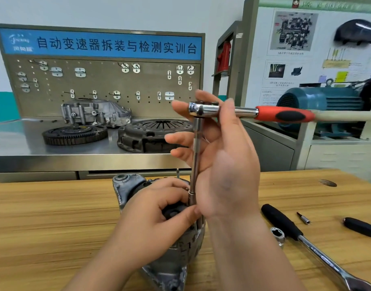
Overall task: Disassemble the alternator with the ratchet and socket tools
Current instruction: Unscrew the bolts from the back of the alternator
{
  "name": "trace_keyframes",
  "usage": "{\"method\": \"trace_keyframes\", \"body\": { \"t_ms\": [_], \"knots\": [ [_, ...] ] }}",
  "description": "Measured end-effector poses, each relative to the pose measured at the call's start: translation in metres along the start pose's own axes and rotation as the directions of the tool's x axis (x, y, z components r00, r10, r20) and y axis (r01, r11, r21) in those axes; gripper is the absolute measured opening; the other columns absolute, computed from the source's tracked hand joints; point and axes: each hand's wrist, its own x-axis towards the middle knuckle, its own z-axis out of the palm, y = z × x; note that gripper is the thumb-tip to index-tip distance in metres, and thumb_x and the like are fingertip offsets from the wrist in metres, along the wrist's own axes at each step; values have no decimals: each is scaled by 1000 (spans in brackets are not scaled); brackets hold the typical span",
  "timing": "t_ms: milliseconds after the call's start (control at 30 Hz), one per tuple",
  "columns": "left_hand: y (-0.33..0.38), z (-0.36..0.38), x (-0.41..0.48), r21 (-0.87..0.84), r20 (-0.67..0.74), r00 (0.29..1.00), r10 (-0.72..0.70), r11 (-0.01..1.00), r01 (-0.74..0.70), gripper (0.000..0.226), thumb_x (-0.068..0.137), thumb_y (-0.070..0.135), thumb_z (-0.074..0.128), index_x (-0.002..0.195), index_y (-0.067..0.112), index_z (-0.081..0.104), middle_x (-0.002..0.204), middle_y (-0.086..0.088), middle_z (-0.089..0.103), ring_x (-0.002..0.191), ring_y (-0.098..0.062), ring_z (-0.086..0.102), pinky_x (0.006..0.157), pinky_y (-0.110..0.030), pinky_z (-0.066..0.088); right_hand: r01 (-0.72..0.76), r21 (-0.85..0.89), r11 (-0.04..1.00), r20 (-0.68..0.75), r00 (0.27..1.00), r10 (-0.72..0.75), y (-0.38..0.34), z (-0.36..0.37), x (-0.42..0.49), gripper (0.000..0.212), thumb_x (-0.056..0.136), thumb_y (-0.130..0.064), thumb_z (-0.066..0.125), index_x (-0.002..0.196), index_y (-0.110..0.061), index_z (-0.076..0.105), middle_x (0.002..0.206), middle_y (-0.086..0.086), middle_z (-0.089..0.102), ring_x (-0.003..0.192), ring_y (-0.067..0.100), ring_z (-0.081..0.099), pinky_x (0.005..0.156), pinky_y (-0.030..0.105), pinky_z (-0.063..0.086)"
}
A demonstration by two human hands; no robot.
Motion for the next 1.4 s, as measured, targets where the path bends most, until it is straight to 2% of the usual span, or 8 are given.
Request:
{"method": "trace_keyframes", "body": {
  "t_ms": [300, 467, 600, 733, 900, 1067, 1233, 1400],
  "knots": [
    [-2, 0, 2, 6, -3, 1000, 28, 1000, -28, 46, 68, 51, 61, 79, 8, 73, 89, 10, 69, 91, -10, 64, 78, -31, 50, 231, -262, 937, 39, 973, -229, 2, 2, -2, 26, 90, -18, 58, 106, -36, 68, 111, -14, 69, 97, 18, 67, 64, 20, 52],
    [-1, 2, 0, 39, -10, 1000, 17, 999, -17, 43, 70, 52, 54, 82, 16, 73, 90, 14, 68, 92, -7, 63, 76, -36, 51, 105, -147, 984, 48, 994, -99, 5, 4, -2, 26, 94, -30, 47, 116, -33, 62, 117, -5, 70, 72, 16, 70, 57, 20, 51],
    [-2, 1, 1, 27, 23, 1000, 9, 1000, -9, 31, 74, 44, 61, 81, 17, 75, 96, 13, 67, 97, -9, 63, 80, -34, 51, -1, -39, 999, 25, 1000, 2, 1, 2, -2, 32, 95, -43, 43, 116, -23, 57, 102, 4, 75, 58, 16, 68, 51, 21, 51],
    [-2, 1, 1, -10, 16, 999, -33, 999, 33, 19, 72, 31, 66, 80, 18, 77, 96, 16, 67, 96, -5, 64, 81, -31, 51, 35, -75, 997, -19, 999, -36, 3, 2, -2, 23, 90, -38, 56, 109, -33, 66, 98, 1, 72, 66, 15, 68, 51, 20, 50],
    [-1, 2, 1, 55, -39, 999, -18, 998, 20, 41, 66, 54, 56, 78, 19, 74, 87, 20, 66, 88, -2, 62, 73, -24, 49, 225, -284, 932, 36, 974, -224, 5, 3, -2, 25, 88, -20, 59, 99, -39, 71, 104, -16, 70, 86, 7, 66, 67, 21, 51],
    [0, 1, 0, 54, -6, 1000, 0, 999, 0, 42, 69, 54, 52, 81, 21, 75, 94, 18, 67, 94, -4, 62, 76, -29, 50, 73, -99, 992, 24, 997, -70, 6, 3, -2, 25, 94, -32, 47, 112, -31, 64, 115, -2, 70, 72, 15, 69, 58, 21, 52],
    [1, -1, 1, -3, 31, 999, -31, 1000, 31, 24, 71, 37, 66, 81, 18, 77, 95, 16, 67, 95, -4, 63, 80, -29, 50, -9, -39, 999, -8, 1000, 9, 2, 2, -1, 35, 88, -46, 46, 113, -25, 60, 98, 4, 75, 62, 16, 68, 53, 22, 52],
    [1, 0, 2, 50, -11, 999, -37, 998, 38, 33, 68, 48, 64, 78, 19, 76, 92, 22, 67, 93, 2, 61, 78, -24, 49, 136, -177, 975, 1, 990, -138, 3, 2, -1, 24, 88, -22, 58, 106, -32, 70, 101, -10, 71, 81, 11, 67, 58, 20, 51]
  ]
}}
